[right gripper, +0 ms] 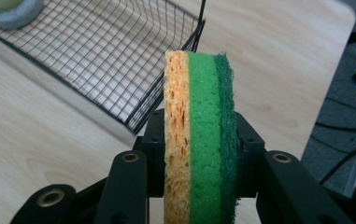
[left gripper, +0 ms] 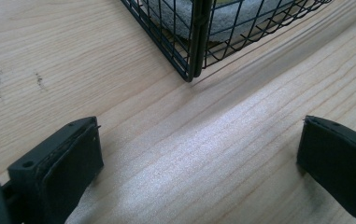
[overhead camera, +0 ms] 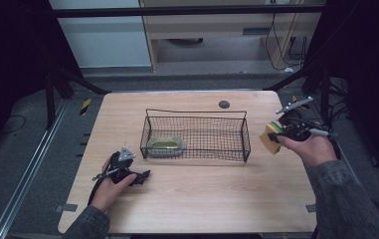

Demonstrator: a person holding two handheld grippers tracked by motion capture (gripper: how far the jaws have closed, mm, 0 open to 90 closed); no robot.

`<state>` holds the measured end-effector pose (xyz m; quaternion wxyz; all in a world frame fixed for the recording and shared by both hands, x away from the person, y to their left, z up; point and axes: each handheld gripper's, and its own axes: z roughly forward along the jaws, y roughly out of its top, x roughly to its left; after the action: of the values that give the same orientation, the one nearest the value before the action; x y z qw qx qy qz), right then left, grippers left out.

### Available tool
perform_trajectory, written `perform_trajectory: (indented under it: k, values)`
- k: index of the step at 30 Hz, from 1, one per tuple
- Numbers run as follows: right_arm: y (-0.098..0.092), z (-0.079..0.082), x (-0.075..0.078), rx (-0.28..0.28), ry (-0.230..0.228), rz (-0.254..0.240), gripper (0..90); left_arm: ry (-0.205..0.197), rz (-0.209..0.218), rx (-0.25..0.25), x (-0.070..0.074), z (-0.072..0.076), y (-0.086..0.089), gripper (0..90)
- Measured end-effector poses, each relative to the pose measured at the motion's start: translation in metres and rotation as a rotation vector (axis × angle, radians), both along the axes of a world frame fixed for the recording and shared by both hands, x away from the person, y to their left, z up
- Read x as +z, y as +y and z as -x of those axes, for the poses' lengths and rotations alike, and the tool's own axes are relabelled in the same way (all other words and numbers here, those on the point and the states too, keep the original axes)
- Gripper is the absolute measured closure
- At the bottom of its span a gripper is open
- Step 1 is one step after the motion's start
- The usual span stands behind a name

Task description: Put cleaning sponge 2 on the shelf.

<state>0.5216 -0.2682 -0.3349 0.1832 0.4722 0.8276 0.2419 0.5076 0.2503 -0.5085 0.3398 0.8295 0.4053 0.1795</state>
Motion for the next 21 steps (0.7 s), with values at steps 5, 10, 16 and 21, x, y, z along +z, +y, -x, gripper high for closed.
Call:
perform_trajectory:
  k: [5,10,16,21]
  values:
    - [0.008,-0.012,0.017,0.007,-0.043,0.024,65.2,0.002,0.002,0.002,0.000,0.000,0.000,0.0]
    - [0.021,-0.021,0.026,0.024,-0.075,0.028,65.3,0.000,0.007,0.005,0.000,0.000,0.000,0.0]
    - [0.037,-0.030,0.030,0.047,-0.089,0.033,65.4,-0.002,0.005,0.004,0.000,0.000,0.000,0.0]
    - [0.047,-0.038,0.033,0.059,-0.102,0.030,65.4,-0.001,0.006,0.006,0.000,0.000,-0.001,0.0]
